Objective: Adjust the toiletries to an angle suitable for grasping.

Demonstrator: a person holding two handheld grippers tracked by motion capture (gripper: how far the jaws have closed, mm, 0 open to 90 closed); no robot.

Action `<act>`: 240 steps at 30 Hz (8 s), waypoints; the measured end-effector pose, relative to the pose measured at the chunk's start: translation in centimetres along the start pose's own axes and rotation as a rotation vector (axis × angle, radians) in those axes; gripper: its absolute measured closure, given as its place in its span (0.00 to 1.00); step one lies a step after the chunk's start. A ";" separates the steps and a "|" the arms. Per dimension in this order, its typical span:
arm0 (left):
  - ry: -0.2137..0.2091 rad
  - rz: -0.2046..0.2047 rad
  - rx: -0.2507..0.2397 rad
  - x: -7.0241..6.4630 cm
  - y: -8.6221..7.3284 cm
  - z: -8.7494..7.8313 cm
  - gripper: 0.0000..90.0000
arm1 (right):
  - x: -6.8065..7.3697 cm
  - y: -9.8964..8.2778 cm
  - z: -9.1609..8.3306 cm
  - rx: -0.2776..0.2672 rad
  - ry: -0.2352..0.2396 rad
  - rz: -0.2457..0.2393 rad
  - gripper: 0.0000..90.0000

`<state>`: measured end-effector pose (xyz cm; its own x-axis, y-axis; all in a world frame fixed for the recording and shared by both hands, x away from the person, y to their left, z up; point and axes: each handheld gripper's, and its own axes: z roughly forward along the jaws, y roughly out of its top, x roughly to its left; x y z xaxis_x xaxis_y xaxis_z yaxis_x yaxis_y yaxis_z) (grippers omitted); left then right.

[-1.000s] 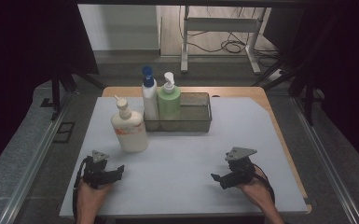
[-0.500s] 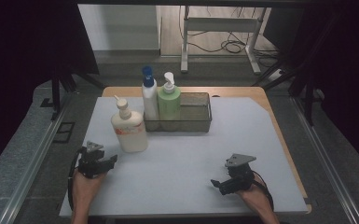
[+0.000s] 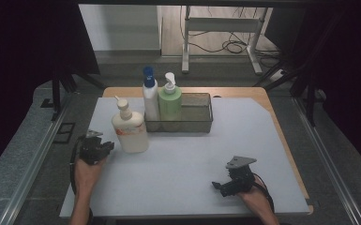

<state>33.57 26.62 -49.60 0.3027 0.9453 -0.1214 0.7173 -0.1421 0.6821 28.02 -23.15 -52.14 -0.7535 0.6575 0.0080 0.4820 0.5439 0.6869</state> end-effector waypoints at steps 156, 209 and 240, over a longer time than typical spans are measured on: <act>-0.345 0.335 -0.025 -14.5 -2.1 1.6 0.95 | 0.1 -0.2 0.1 -0.011 -0.008 -0.005 0.01; -0.173 0.309 0.029 -14.3 -6.5 0.0 0.13 | 1.4 6.6 -0.6 -0.116 0.128 -0.035 0.00; -0.168 0.311 0.026 -14.3 -6.6 0.0 0.13 | 3.8 13.4 1.3 -0.133 0.129 -0.041 0.13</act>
<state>24.53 14.01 -52.38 0.6070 0.7942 -0.0290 0.5892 -0.4252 0.6871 32.22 -12.68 -43.81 -0.8267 0.5589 0.0654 0.3927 0.4899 0.7783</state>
